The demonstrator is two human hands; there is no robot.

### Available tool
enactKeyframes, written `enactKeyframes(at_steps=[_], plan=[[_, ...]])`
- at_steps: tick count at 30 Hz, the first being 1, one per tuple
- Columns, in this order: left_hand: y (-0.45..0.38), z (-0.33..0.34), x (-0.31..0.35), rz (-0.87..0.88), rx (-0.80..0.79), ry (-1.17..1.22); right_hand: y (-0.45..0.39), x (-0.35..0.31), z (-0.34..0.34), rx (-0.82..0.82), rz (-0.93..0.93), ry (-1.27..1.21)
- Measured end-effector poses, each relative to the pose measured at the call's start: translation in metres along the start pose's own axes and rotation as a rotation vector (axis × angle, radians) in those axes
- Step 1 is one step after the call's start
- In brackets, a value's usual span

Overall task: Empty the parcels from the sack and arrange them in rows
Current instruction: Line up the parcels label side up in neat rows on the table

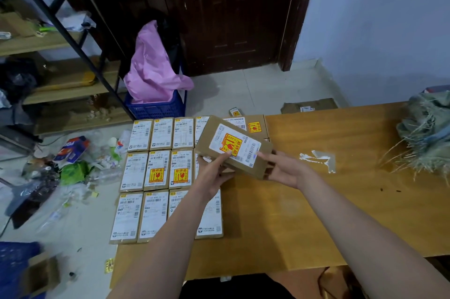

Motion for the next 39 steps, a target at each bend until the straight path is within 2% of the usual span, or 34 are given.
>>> enactKeyframes(at_steps=[7, 13, 16, 20, 23, 25, 28, 30, 32, 36, 39], plan=[[0.006, -0.004, -0.008, -0.066, 0.012, -0.029, -0.014, -0.004, 0.008, 0.114, -0.022, 0.025], [0.010, -0.036, 0.002, -0.052, 0.066, 0.053, -0.014, -0.040, -0.010, 0.231, -0.102, 0.091], [0.012, -0.050, 0.014, -0.071, 0.034, -0.120, -0.009, -0.068, -0.019, 0.260, -0.124, 0.246], [0.011, -0.026, 0.024, -0.149, -0.128, -0.516, -0.006, -0.092, 0.003, 0.144, -0.102, 0.479], [0.010, 0.003, 0.018, -0.234, -0.226, -0.612, -0.010, -0.093, 0.020, 0.055, -0.061, 0.567], [0.007, 0.009, 0.019, -0.219, -0.180, -0.554, -0.013, -0.093, 0.023, 0.058, -0.092, 0.526], [0.003, 0.006, 0.016, -0.153, -0.092, -0.440, -0.007, -0.087, 0.020, 0.175, -0.158, 0.411], [0.003, -0.001, 0.010, -0.116, -0.042, -0.392, -0.010, -0.062, 0.017, 0.171, -0.078, 0.390], [0.002, -0.005, 0.004, -0.088, -0.021, -0.366, -0.014, -0.028, 0.018, 0.092, 0.039, 0.387], [-0.002, -0.006, -0.007, -0.108, -0.061, -0.484, -0.012, -0.002, 0.014, 0.074, 0.060, 0.336], [0.003, -0.015, -0.003, -0.072, -0.018, -0.746, -0.010, 0.010, 0.003, 0.104, 0.061, 0.310]])
Point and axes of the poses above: each hand's wrist, its own y-axis away from the middle knuckle, its own z-axis out of the palm, x = y × z, the point moved 10 cm from there along -y, towards the middle knuckle, and after that the axes turned 10 degrees about -x, right-handed, at the moved point
